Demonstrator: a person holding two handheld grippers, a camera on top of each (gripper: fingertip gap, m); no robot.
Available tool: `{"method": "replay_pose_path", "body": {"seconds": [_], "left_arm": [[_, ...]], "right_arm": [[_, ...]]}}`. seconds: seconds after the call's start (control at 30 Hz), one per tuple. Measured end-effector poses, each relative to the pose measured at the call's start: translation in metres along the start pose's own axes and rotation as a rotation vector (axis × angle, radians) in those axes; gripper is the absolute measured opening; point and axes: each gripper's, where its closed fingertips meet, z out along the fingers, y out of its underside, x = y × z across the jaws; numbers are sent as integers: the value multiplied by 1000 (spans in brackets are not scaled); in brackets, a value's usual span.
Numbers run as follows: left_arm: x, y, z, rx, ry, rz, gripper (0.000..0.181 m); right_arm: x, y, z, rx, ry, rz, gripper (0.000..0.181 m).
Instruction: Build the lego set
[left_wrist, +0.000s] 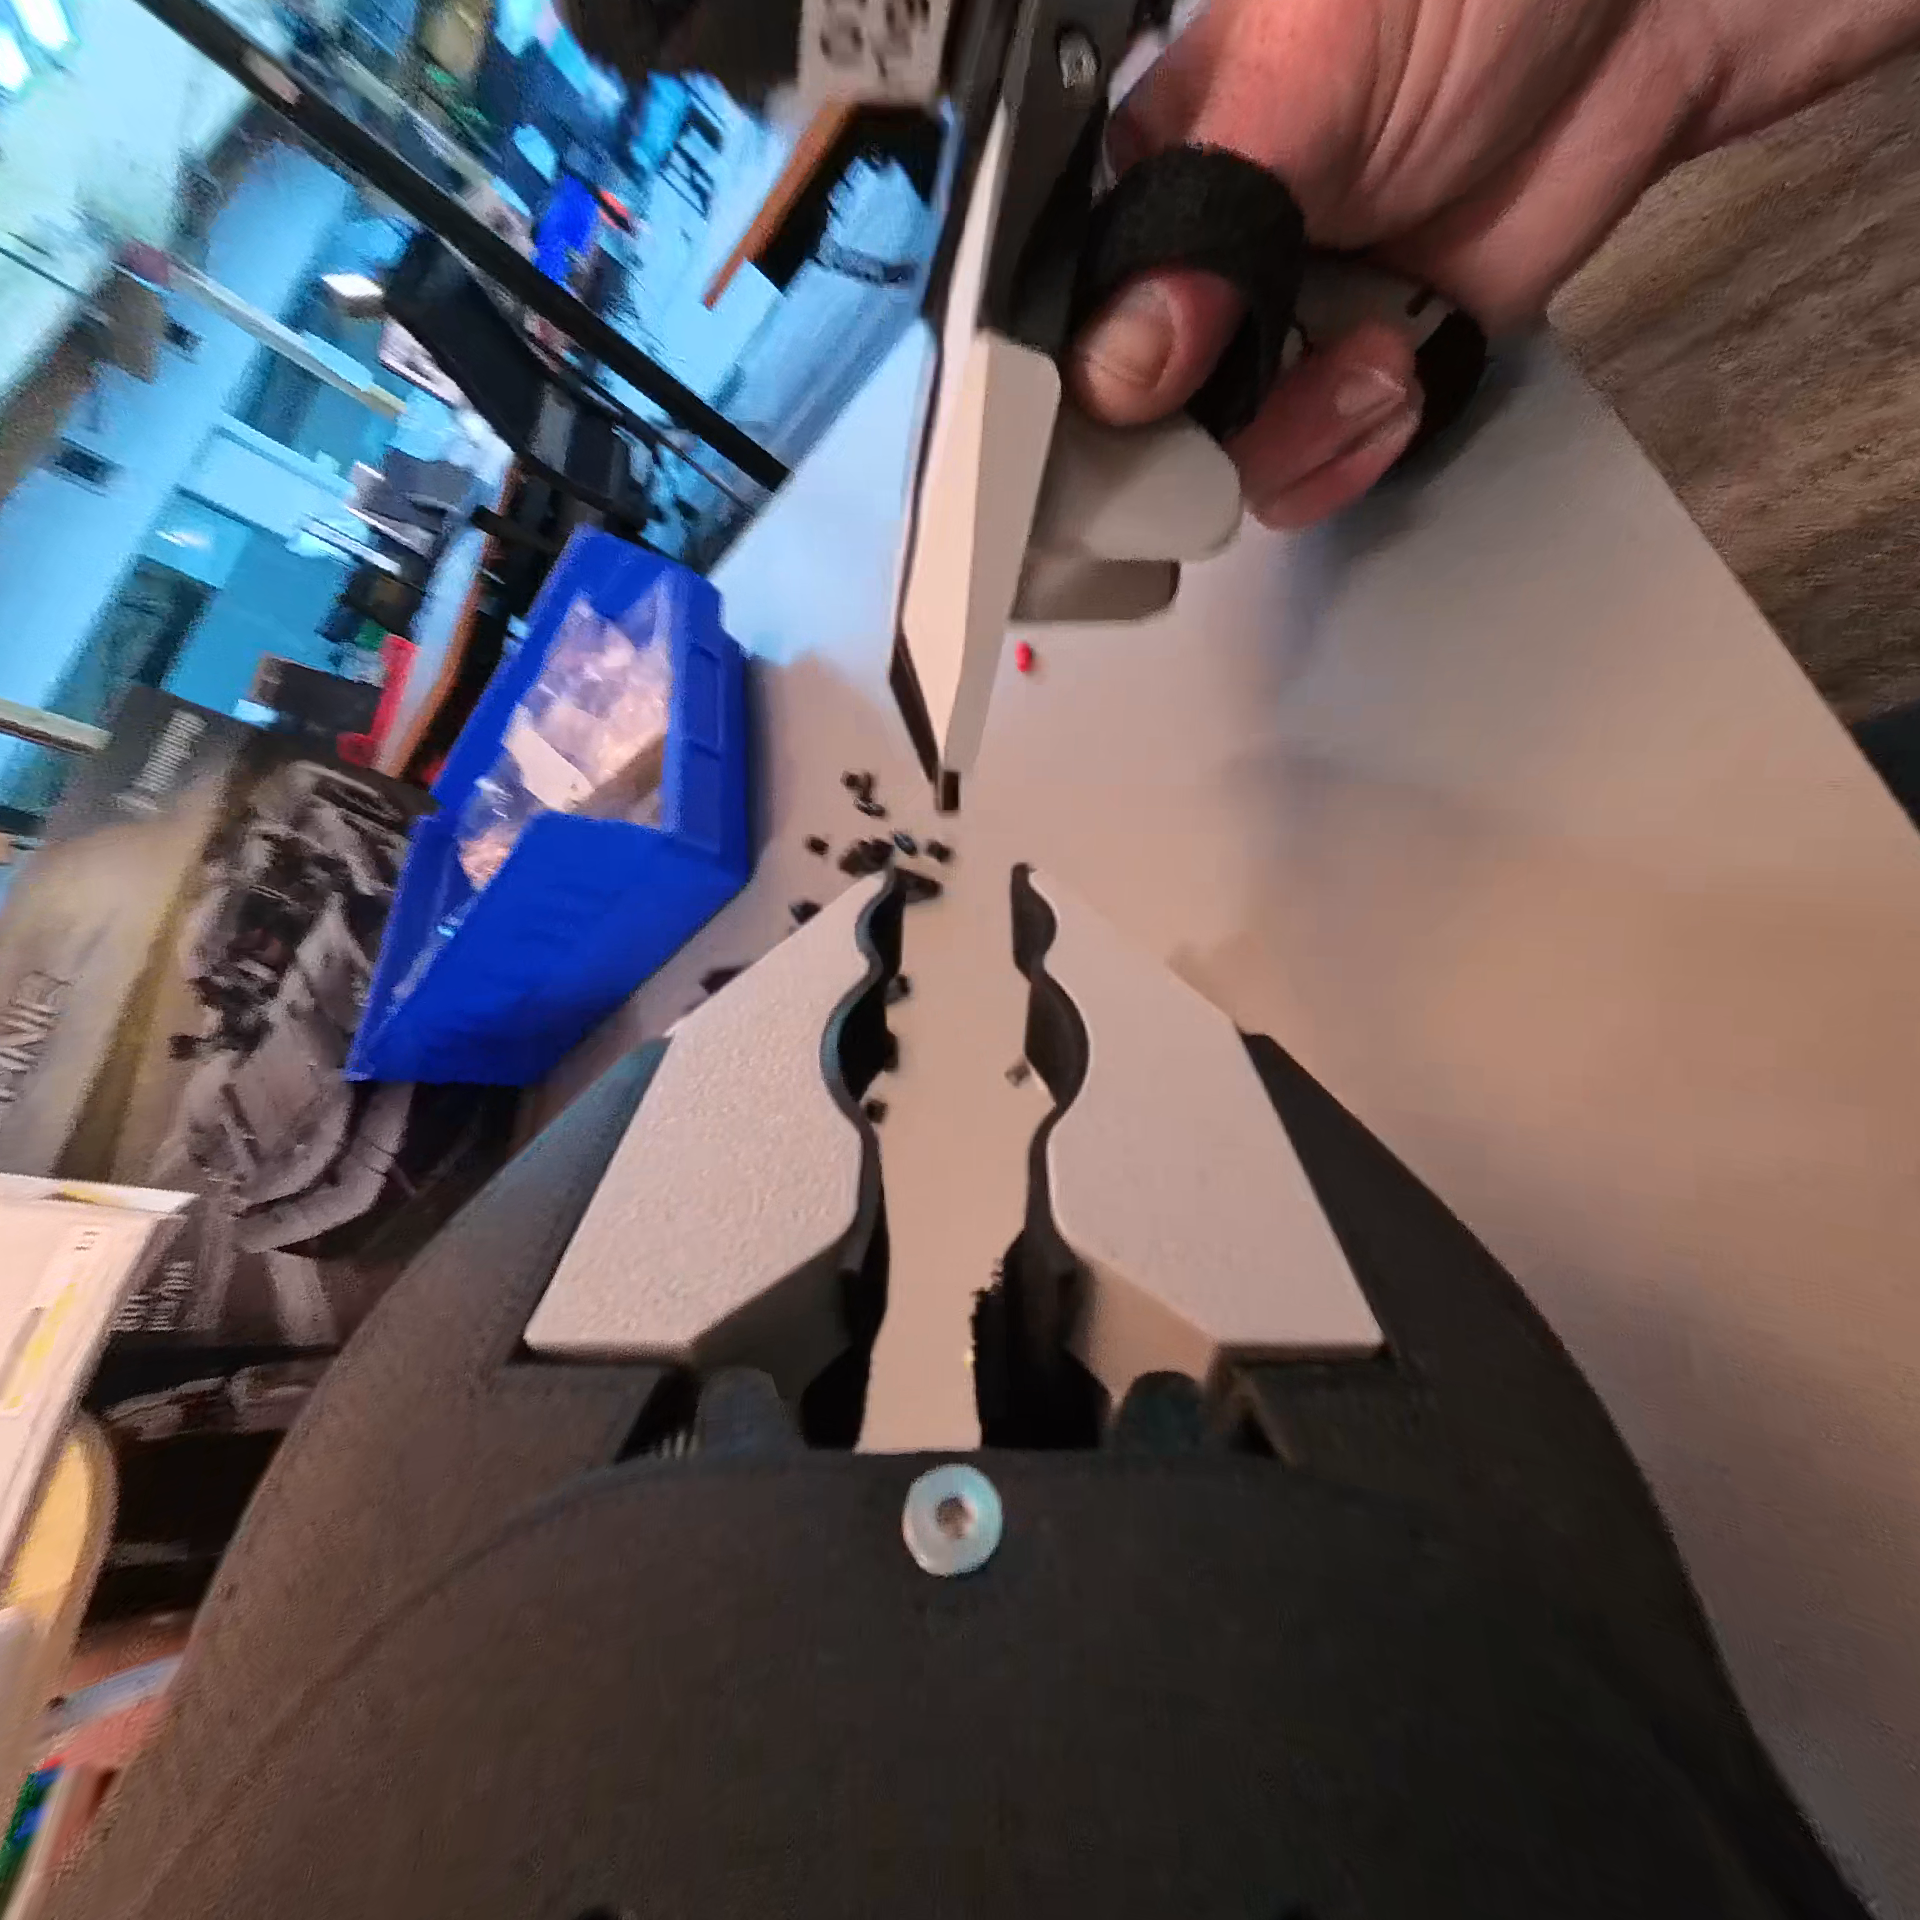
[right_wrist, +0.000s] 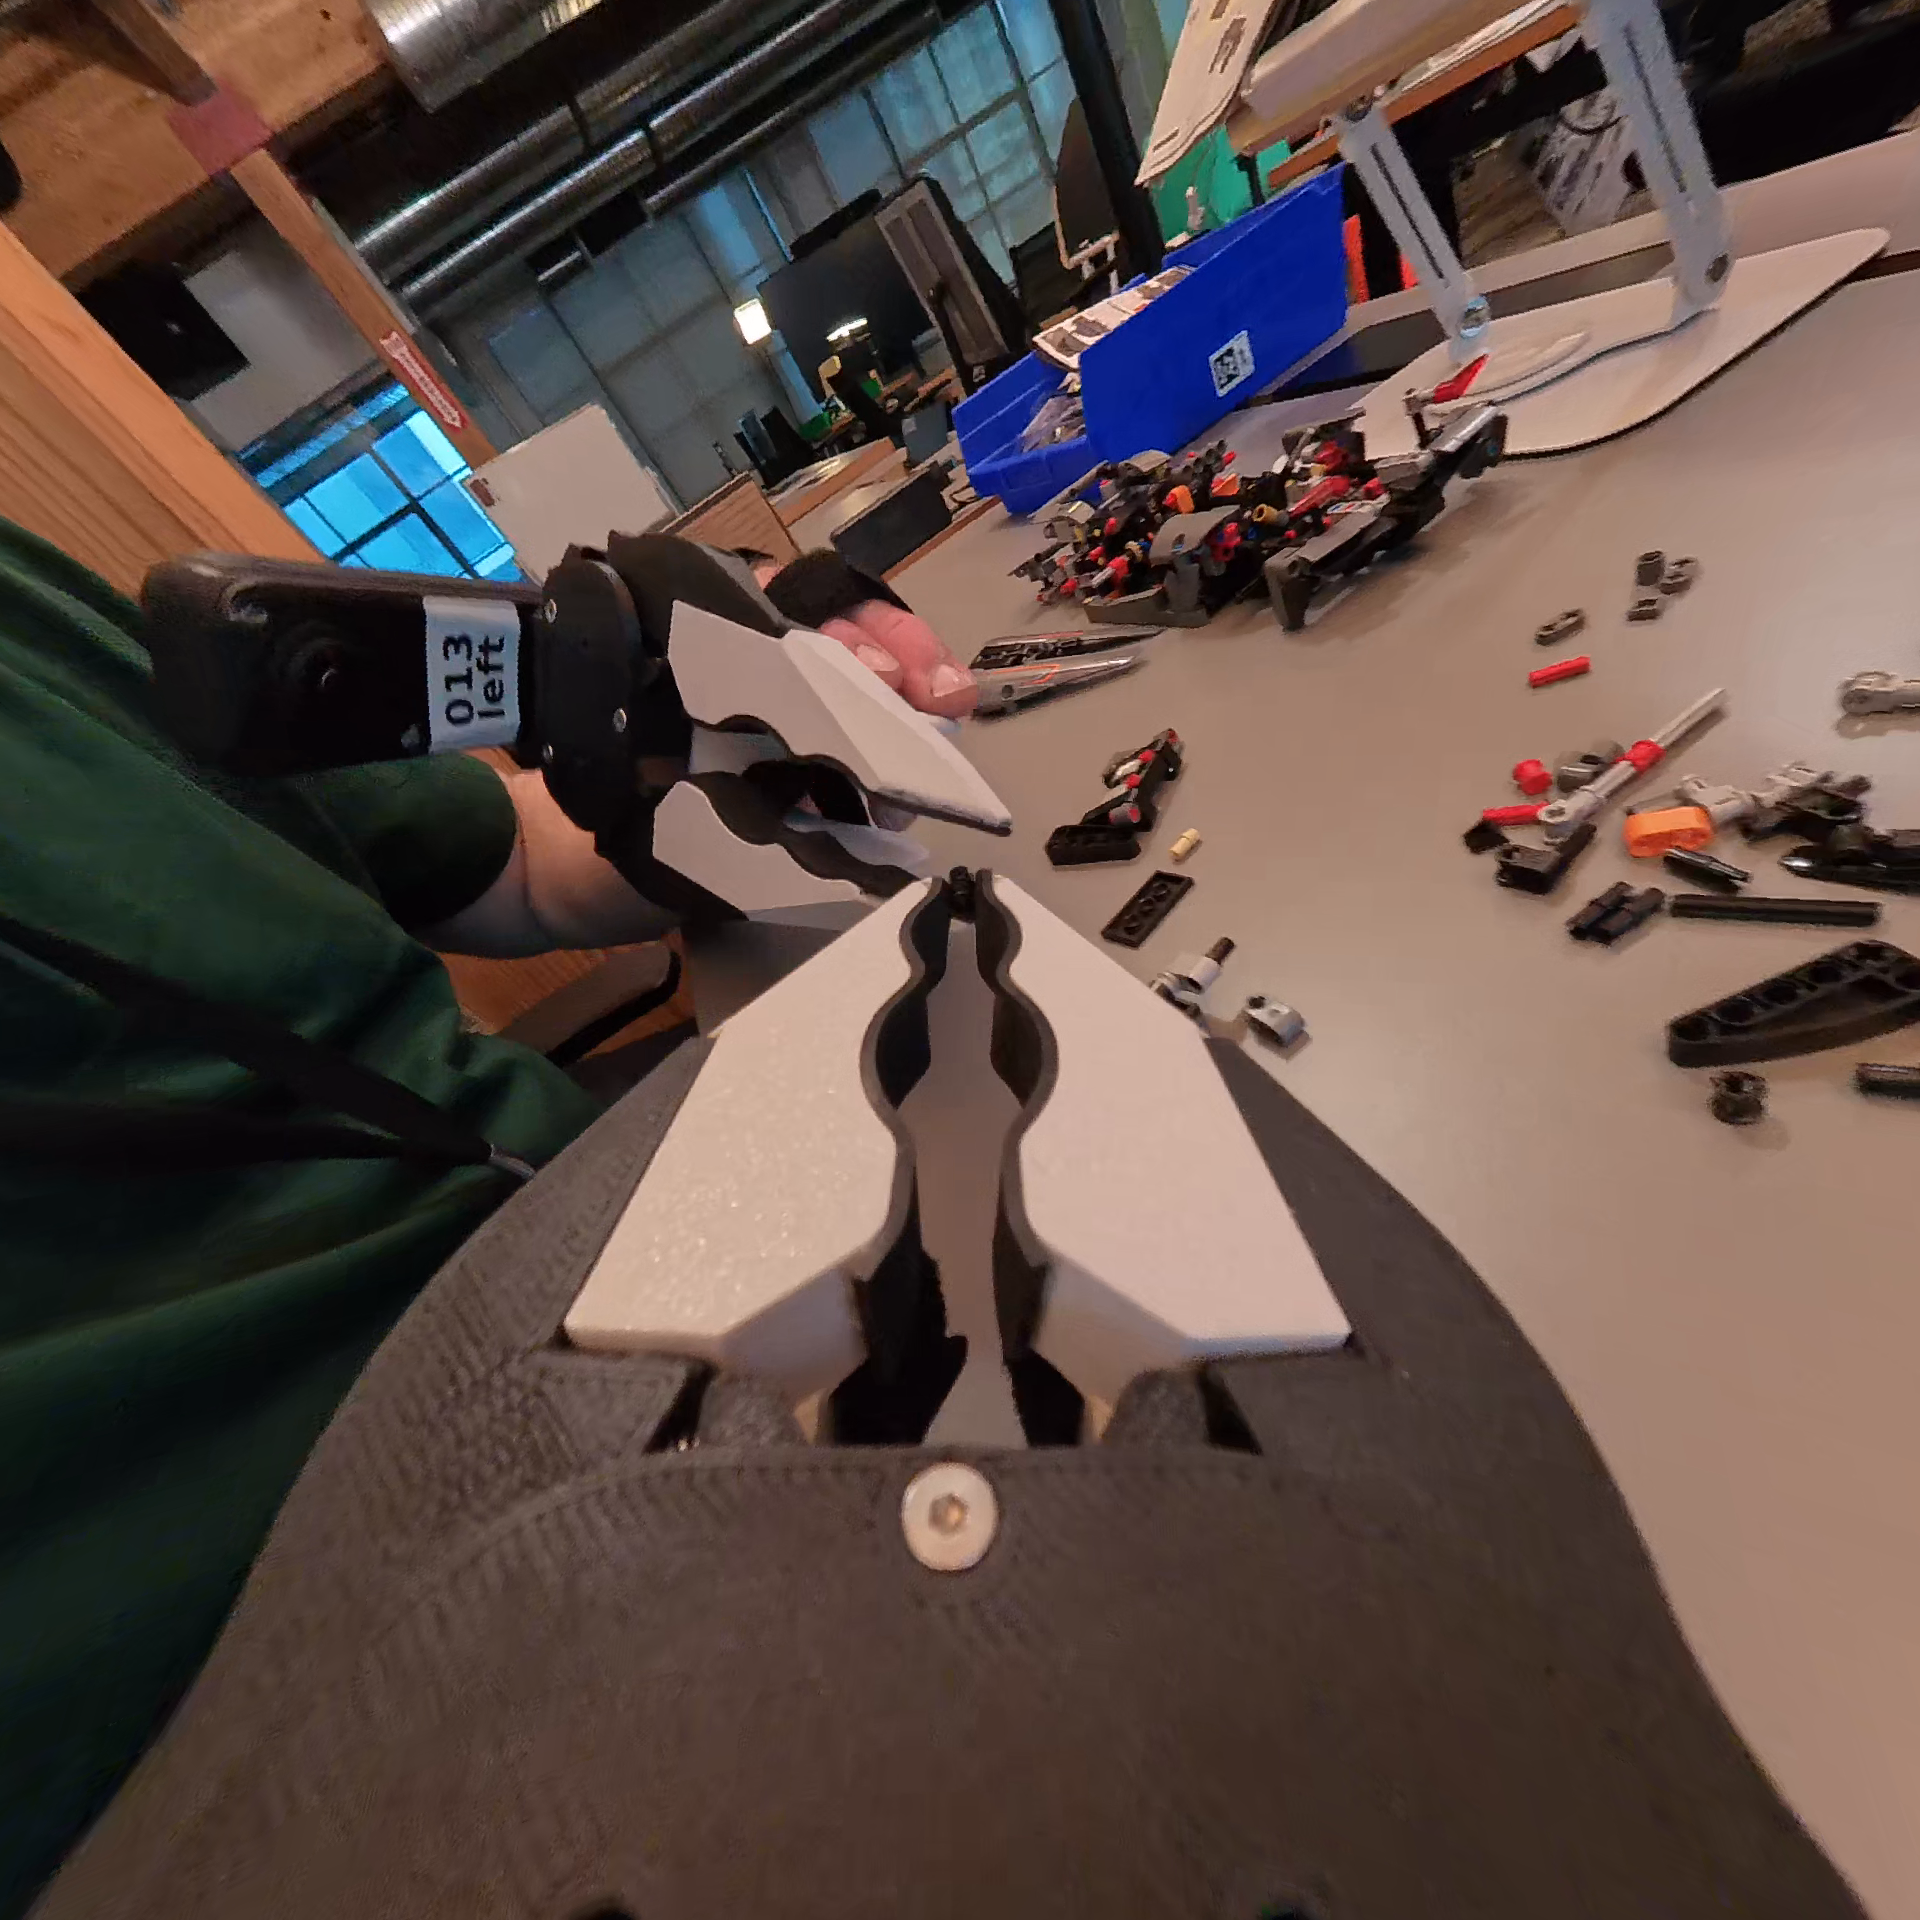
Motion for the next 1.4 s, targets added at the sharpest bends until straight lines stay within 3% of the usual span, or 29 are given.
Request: {"method": "replay_pose_path", "body": {"seconds": [0.17,0.4,0.73,0.97,1.2,1.3,1.4], "left_arm": [[18,37,4,-102,202,-45,36],[38,60,12,-182,370,-82,30],[50,67,11,-216,348,-27,5],[39,61,-3,-171,326,-71,17],[36,57,8,-161,379,0,30],[42,43,12,-90,417,63,31],[46,43,19,-107,448,107,30]], "right_arm": [[10,4,-6,-5,11,23,3],[12,7,-3,-29,11,29,2],[13,10,-1,-48,25,26,2],[15,11,-4,-37,75,12,3],[14,12,-9,-24,96,21,3],[12,12,-11,-22,91,22,2],[12,12,-12,-17,80,33,2]]}}
